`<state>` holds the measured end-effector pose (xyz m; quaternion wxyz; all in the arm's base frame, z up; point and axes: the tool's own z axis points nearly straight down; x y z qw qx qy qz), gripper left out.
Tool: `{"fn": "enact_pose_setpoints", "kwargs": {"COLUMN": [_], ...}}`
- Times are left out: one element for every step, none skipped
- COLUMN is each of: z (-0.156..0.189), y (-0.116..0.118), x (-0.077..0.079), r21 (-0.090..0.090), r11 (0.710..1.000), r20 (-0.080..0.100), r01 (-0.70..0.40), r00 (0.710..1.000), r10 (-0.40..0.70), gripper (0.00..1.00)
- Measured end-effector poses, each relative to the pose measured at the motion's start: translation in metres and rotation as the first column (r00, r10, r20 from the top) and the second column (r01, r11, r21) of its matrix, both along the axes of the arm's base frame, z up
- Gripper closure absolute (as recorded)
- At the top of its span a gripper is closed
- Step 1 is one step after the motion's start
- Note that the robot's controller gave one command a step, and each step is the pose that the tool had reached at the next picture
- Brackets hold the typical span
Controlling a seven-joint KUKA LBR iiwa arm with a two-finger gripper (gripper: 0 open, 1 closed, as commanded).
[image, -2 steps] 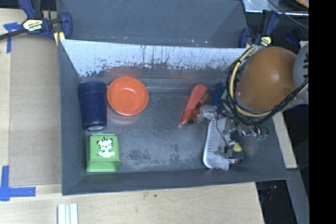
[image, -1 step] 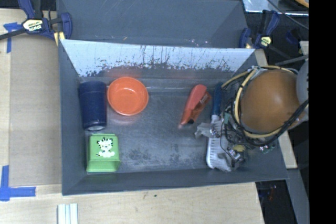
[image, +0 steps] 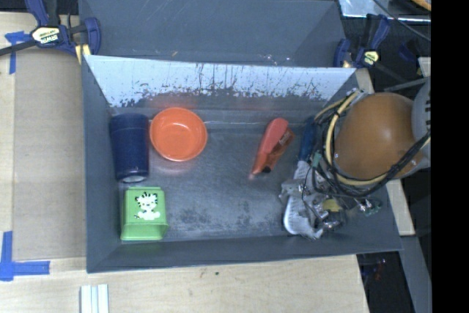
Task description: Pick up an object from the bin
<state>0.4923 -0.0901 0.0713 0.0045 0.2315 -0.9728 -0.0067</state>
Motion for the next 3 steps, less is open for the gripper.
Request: {"fn": "enact_pose_setpoints", "kwargs": {"z": [0.0, 0.017, 0.049], "y": [0.0, 0.001, 0.002], "x": [0.002, 0.002, 0.002], "r21": [0.002, 0.003, 0.005], "r11": [0.999, 1.0, 1.0], "r20": [-0.007, -0.001, -0.003], "r01": [0.034, 0.028, 0.028], "r00": [0.999, 1.0, 1.0], "r10": [-0.034, -0.028, -0.028], "gripper": [1.0, 1.0, 1.0]}}
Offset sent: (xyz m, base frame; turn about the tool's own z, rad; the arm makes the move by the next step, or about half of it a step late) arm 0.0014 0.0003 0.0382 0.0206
